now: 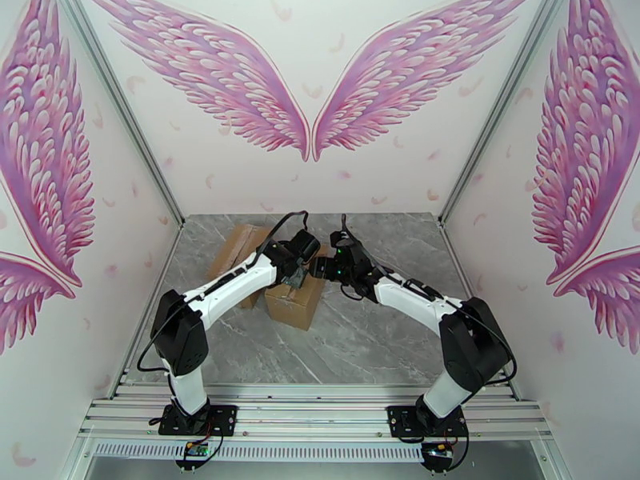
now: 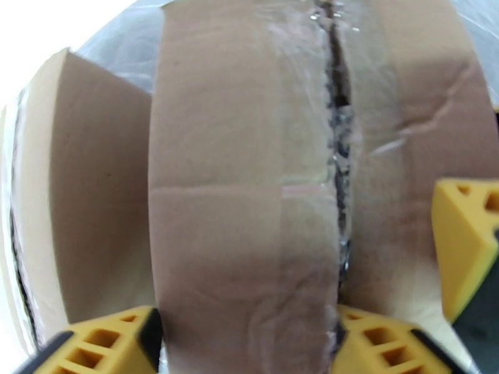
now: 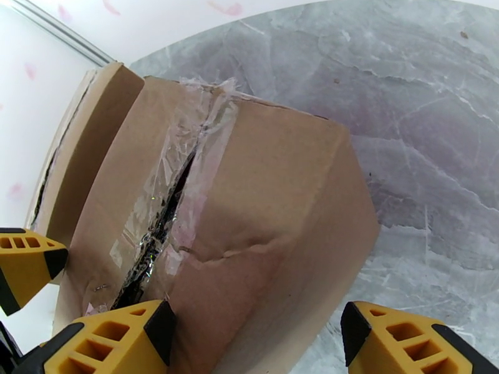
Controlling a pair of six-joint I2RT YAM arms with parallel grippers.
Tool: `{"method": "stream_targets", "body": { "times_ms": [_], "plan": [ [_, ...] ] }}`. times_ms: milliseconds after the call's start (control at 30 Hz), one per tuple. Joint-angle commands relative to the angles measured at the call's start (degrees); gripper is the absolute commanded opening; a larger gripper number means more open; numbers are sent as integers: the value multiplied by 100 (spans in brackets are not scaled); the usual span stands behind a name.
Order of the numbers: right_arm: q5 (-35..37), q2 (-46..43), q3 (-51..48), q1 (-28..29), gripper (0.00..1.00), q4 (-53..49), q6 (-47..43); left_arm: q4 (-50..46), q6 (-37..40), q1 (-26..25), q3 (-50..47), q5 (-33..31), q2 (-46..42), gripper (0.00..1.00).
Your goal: Unpack the express box
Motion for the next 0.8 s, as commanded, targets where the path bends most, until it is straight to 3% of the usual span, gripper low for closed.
{"method": "stream_targets", "body": {
  "times_ms": [0, 567, 767],
  "plan": [
    [191, 318, -104, 33, 75, -985, -184, -448, -114, 122, 9, -571, 277, 47],
    [340, 569, -32, 33, 75, -1092, -241, -672, 22, 345, 268, -810, -625, 19],
    [299, 640, 34, 33, 74, -1066, -214, -588, 264, 463, 244, -703, -715, 18]
  ]
}}
